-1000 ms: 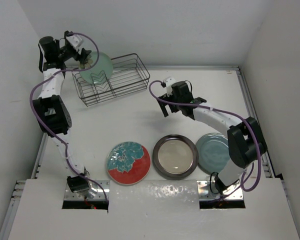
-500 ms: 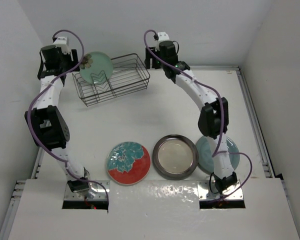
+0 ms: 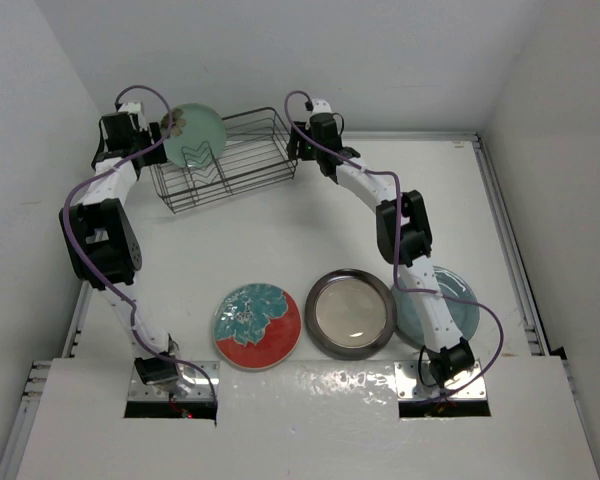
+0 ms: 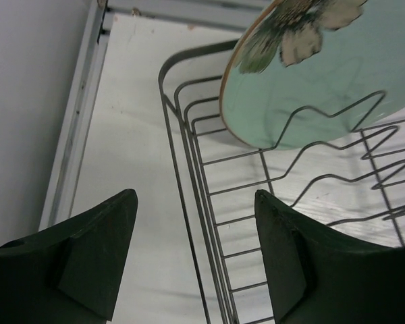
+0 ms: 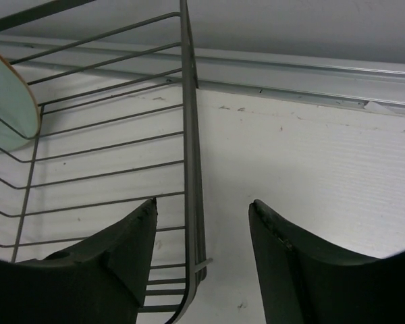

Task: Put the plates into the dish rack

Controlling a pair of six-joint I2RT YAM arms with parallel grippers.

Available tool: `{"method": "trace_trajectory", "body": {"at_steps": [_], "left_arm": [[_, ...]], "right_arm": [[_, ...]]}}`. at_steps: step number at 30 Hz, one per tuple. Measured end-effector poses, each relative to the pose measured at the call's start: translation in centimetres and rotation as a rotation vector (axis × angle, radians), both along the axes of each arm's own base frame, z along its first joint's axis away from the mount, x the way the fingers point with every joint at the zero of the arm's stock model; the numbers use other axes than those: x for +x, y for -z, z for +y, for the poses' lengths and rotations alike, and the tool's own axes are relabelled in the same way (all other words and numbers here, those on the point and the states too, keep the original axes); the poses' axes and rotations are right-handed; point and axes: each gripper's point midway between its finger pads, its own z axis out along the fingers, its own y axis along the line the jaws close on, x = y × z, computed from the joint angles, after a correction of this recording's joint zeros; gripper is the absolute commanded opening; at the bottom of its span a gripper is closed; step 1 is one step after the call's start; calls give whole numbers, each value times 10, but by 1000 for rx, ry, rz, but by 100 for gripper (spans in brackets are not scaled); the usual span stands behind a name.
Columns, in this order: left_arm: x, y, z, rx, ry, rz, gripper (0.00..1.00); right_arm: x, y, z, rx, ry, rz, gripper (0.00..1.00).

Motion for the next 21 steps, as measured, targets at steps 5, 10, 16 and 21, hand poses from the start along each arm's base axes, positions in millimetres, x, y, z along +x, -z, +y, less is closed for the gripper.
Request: {"method": "trace_trajectory", "body": {"at_steps": [5,10,16,21], "left_arm": [[-4,33,0,-26,-17,61,63],[-13,55,-2,-43,-27,97,56],[-21,70,-5,-60,-27,129,13],[-23,72,-3,-106,-35,105,0]], "right_arm": [[-3,-1,9,30,-33,6,35],[-10,-6,18,60,-62,-22,24],[-16,-8,14,55,-74,-26,0],[-30,-8,13,35,-72,-30,0]]}}
